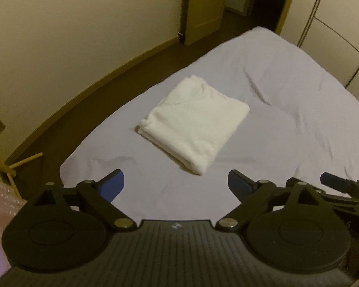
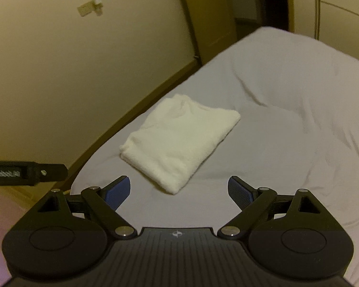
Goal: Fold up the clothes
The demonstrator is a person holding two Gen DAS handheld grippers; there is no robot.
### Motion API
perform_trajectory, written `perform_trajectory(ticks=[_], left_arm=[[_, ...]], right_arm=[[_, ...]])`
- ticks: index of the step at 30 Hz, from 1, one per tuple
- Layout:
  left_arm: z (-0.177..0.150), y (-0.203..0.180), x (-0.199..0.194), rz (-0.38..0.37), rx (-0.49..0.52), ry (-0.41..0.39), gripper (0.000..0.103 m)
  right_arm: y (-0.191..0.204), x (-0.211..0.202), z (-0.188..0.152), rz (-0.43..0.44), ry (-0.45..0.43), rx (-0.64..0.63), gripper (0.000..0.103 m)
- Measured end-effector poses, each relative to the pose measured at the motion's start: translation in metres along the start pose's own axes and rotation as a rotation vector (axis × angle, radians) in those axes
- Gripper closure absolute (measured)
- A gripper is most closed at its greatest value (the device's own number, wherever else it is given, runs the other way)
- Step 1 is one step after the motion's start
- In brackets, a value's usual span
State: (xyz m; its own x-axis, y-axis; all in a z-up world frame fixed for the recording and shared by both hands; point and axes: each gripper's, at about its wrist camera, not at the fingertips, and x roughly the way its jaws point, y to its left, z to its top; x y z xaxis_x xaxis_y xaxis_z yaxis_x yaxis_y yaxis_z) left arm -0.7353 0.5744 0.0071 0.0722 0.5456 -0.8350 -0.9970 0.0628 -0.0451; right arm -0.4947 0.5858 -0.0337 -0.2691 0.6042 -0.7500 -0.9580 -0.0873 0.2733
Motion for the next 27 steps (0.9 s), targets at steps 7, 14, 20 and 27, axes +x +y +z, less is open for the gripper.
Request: perform_trajectory(ticks=[7,14,20,27], left_arm=[[-0.027,-0.019,-0.033,0.028,-0.037,-0.028,0.002],[-0.049,-0.038,-0.056,0.067,-0.048,-0.055,0.001],[-0.059,-0.055,-0.062,0.117,-0.044,-0.072,0.001],[-0.064,-0.065,-0.060,0.154,-0.070,-0.079,0.001]], right_arm=[[-0.012,-0.038,-0.018,0.065,-0.014,-0.063,0.002],[-0.026,-0.065,-0.025,0.104,-0.038,-0.077,0.001],[-0.032,-0.071,-0.026,0.110,-0.030,-0.102,0.001],[-0.040,-0.075,-0.023,0.108,-0.005,-0.141,0.001]])
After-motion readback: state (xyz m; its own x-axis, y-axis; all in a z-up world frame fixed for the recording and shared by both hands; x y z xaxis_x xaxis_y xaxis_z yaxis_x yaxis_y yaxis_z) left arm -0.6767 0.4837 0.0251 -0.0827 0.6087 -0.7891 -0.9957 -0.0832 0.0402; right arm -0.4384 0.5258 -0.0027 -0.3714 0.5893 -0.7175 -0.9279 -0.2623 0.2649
